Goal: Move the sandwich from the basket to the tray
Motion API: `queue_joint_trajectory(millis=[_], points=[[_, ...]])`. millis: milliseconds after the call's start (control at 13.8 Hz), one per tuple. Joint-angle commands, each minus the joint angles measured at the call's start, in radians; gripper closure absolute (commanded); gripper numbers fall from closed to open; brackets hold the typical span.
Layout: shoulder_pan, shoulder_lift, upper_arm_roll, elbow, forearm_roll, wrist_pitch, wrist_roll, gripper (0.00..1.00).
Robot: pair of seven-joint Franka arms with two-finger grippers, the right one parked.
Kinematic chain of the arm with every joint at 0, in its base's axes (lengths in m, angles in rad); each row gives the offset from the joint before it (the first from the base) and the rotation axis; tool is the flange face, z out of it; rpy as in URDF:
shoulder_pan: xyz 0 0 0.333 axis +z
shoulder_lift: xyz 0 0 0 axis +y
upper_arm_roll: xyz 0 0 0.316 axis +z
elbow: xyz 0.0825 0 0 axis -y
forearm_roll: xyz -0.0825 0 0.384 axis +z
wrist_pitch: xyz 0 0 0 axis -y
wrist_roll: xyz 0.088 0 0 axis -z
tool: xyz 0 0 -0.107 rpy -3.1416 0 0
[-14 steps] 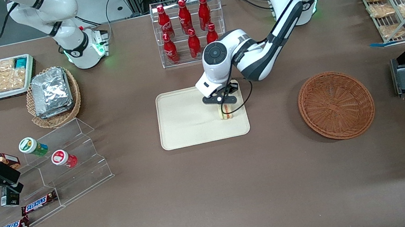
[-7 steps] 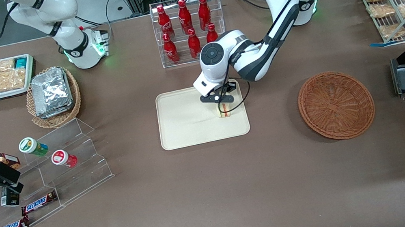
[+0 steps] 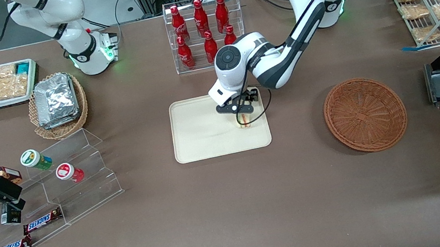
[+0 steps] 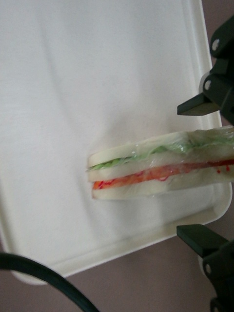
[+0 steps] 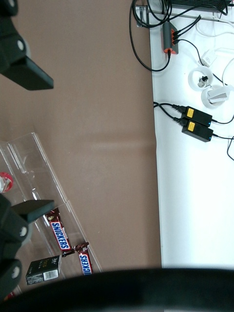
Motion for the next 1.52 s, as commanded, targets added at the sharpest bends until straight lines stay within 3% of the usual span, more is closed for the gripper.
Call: queue_joint_trajectory(millis=[0, 798, 1161, 1452], points=[[0.031, -0.029, 0.000, 0.094, -0.006, -0.127, -0.014, 0.01], [0.290, -0.118, 0.000, 0.357, -0.017, -0.494, -0.060, 0.01], [0.402, -0.155, -0.002, 0.357, -0.020, -0.557, 0.049, 0.01], [0.447, -0.251, 0.078, 0.351, -0.122, -0.581, 0.229, 0.01]])
